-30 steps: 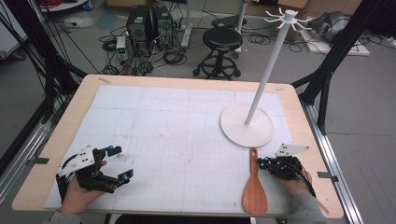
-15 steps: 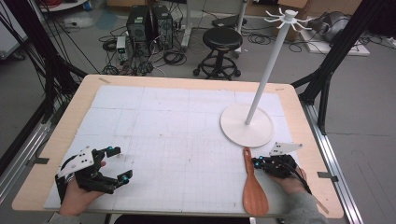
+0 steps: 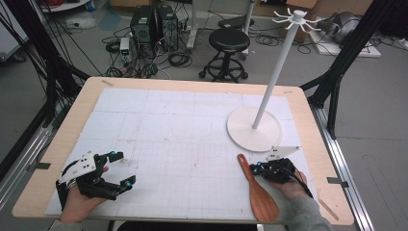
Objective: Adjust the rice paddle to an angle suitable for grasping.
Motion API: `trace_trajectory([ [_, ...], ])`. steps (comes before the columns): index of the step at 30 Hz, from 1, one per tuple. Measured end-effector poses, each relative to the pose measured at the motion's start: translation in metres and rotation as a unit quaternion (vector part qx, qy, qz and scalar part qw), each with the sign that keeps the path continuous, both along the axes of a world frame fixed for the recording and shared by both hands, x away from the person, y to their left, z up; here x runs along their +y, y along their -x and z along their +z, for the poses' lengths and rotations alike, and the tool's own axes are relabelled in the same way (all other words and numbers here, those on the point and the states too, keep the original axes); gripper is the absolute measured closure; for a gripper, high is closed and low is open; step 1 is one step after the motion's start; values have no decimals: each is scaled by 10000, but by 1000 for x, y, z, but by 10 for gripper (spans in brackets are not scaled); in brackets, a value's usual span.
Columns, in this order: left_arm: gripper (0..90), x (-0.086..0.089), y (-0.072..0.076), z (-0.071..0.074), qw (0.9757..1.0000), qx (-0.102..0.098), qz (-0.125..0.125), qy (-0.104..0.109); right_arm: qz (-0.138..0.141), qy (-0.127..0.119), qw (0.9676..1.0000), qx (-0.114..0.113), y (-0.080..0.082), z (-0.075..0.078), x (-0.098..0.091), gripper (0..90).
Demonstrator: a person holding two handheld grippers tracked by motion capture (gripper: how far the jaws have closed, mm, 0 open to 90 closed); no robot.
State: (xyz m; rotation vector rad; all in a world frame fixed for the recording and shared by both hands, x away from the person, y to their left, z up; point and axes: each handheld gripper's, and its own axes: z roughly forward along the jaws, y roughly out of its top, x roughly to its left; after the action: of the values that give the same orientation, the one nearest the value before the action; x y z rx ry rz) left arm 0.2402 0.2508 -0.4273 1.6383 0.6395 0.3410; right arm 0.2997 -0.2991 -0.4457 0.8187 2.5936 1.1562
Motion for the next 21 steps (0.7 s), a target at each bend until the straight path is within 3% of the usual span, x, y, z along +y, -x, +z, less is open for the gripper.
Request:
trace_trajectory([
  [5, 18, 0, 0, 0, 10000, -7, 1, -26, 80, -80, 9999, 102, 0, 0, 4, 899],
  [14, 18, 0, 0, 0, 10000, -7, 10, -27, 424, 124, 9990, 56, 3, 3, 27, 899],
  [21, 18, 1, 0, 0, 10000, 8, 21, -22, 535, 182, 9984, 100, 4, 4, 39, 898],
])
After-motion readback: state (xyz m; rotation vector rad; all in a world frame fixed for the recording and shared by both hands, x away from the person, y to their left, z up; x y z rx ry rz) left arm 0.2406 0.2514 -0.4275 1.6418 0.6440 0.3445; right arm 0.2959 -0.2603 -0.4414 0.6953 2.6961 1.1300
